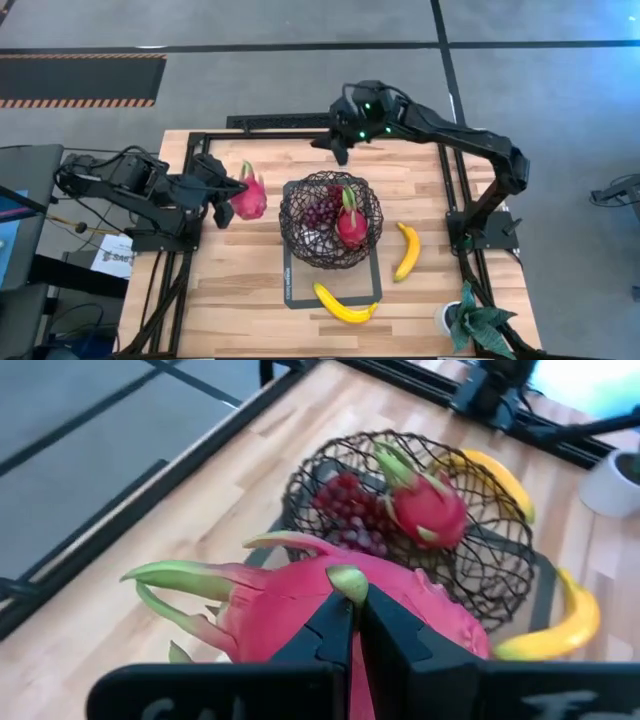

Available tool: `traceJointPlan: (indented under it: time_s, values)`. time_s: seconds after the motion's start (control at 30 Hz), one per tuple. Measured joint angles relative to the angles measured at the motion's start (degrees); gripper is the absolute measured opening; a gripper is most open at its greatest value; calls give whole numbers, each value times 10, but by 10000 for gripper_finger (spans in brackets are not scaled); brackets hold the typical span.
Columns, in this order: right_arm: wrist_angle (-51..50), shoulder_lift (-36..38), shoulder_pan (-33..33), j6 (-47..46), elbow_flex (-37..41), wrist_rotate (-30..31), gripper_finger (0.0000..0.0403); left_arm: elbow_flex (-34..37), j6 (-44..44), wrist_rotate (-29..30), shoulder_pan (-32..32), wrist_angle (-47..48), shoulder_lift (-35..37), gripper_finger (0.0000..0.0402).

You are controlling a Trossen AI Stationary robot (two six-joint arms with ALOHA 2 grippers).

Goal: Build produce basket
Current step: Put the red dragon fruit into the black wire basket

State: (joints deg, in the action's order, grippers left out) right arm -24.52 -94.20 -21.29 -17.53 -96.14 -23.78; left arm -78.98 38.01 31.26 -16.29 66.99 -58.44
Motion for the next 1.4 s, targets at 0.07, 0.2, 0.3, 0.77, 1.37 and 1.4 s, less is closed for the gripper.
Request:
traceJointPlan:
  time_s: [0.07, 0.2, 0.3, 0.77, 1.37, 1.4]
  values:
    - [113, 0, -25, -52, 65, -73, 3, 0, 1, -4, -5, 0, -4, 0]
    - [332, 0, -46, -146, 201, -133, 2, 0, 10, -15, -15, -1, -4, 0]
    - [498, 0, -48, -219, 284, -137, 4, 0, 17, -18, -17, -1, -6, 0]
    - [759, -166, 43, -403, 260, -219, 51, 0, -48, -51, 2, -72, -68, 0]
    - [645, -172, 6, -395, 150, -393, 146, -80, -73, -79, 5, -72, -111, 0]
    - [623, -172, 3, -381, 150, -393, 157, -80, -70, -77, 5, -68, -111, 0]
